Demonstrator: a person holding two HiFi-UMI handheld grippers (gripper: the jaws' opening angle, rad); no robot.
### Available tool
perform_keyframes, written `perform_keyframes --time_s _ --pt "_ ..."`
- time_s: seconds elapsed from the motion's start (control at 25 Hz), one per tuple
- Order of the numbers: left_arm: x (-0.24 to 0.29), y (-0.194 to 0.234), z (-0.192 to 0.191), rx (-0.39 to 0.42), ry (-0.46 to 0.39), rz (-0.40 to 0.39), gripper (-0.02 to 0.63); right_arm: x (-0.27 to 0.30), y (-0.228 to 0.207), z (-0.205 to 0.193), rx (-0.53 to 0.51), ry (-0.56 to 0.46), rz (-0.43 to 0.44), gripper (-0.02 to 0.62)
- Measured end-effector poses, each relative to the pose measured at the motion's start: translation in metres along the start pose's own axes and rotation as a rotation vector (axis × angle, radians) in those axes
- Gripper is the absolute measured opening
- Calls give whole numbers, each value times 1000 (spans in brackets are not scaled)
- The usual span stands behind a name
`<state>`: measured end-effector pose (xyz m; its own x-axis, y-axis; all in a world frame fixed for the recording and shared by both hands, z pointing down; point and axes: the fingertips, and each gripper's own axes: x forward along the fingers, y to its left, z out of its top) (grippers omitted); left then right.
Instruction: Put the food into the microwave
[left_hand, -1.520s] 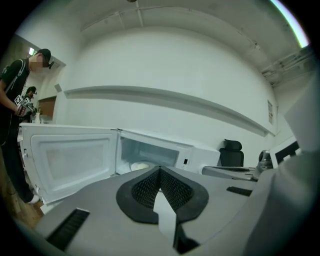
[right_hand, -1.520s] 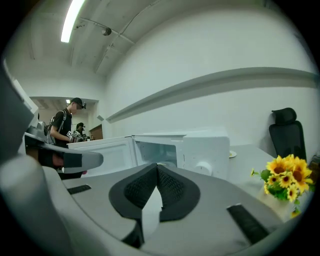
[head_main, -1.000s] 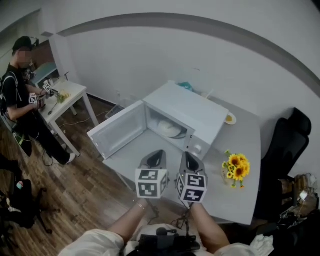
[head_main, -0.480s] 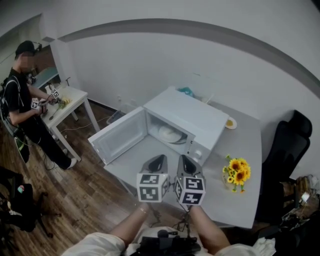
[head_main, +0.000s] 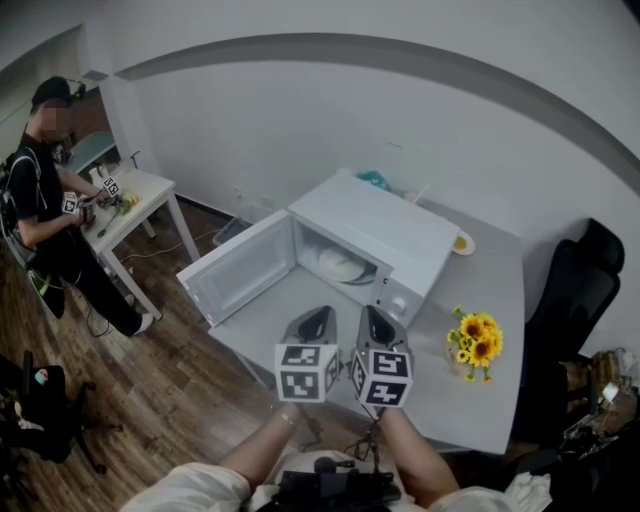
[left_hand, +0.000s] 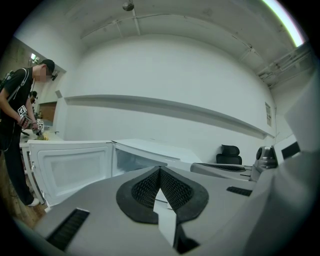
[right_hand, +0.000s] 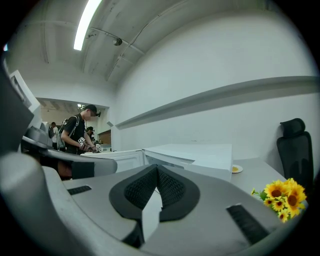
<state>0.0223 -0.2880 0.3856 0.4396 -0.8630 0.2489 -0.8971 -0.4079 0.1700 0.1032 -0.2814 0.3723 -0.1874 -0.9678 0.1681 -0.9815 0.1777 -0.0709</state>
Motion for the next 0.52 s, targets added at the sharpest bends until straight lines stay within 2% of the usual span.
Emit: perform_keyframes --time_s 0.52 --pt "-12 7 2 0 -15 -4 11 -6 11 1 -16 5 -10 17"
